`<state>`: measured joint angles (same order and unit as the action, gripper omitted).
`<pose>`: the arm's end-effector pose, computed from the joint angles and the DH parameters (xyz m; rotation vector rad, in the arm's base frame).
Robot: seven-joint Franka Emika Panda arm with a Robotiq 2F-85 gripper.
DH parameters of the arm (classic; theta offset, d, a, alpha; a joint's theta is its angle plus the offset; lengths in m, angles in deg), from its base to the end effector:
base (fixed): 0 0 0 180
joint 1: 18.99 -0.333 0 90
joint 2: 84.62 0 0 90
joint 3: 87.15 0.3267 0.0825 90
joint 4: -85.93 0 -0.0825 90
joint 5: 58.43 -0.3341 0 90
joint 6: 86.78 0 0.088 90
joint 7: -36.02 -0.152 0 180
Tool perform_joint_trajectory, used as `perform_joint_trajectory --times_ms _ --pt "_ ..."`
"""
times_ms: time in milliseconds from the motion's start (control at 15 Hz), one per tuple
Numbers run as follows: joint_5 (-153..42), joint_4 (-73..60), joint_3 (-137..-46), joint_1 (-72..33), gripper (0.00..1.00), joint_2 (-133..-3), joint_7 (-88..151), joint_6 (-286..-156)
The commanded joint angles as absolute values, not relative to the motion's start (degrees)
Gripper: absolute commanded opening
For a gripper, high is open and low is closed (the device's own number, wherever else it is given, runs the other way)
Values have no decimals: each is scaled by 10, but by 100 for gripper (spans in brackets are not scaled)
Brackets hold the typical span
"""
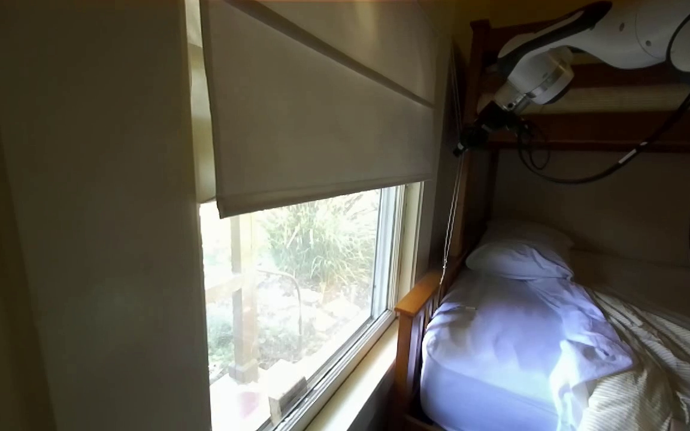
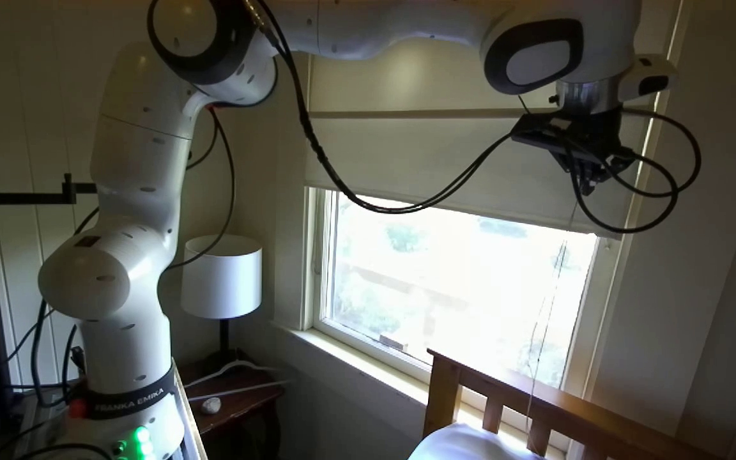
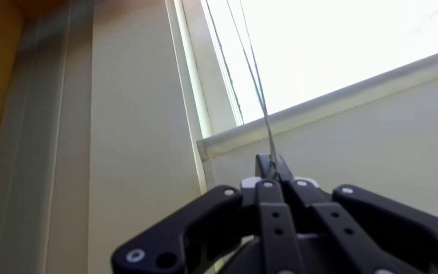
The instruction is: Pull the curtain up
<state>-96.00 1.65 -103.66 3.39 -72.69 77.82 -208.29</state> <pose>0.5370 -0.3425 0.6007 -2.8027 0.2105 -1.0291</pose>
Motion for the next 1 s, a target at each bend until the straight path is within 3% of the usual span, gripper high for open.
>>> perform_joint_trajectory --times_ms 0,600,667,933 --pt "-925 -89 -1047 30 0 -748 768 -2086" --pt "-937 -144 -1041 43 0 -754 745 -2075" --pt "-961 -68 -1034 42 2 -752 746 -2082" --pt "-961 -76 -1034 41 2 -758 739 -2082"
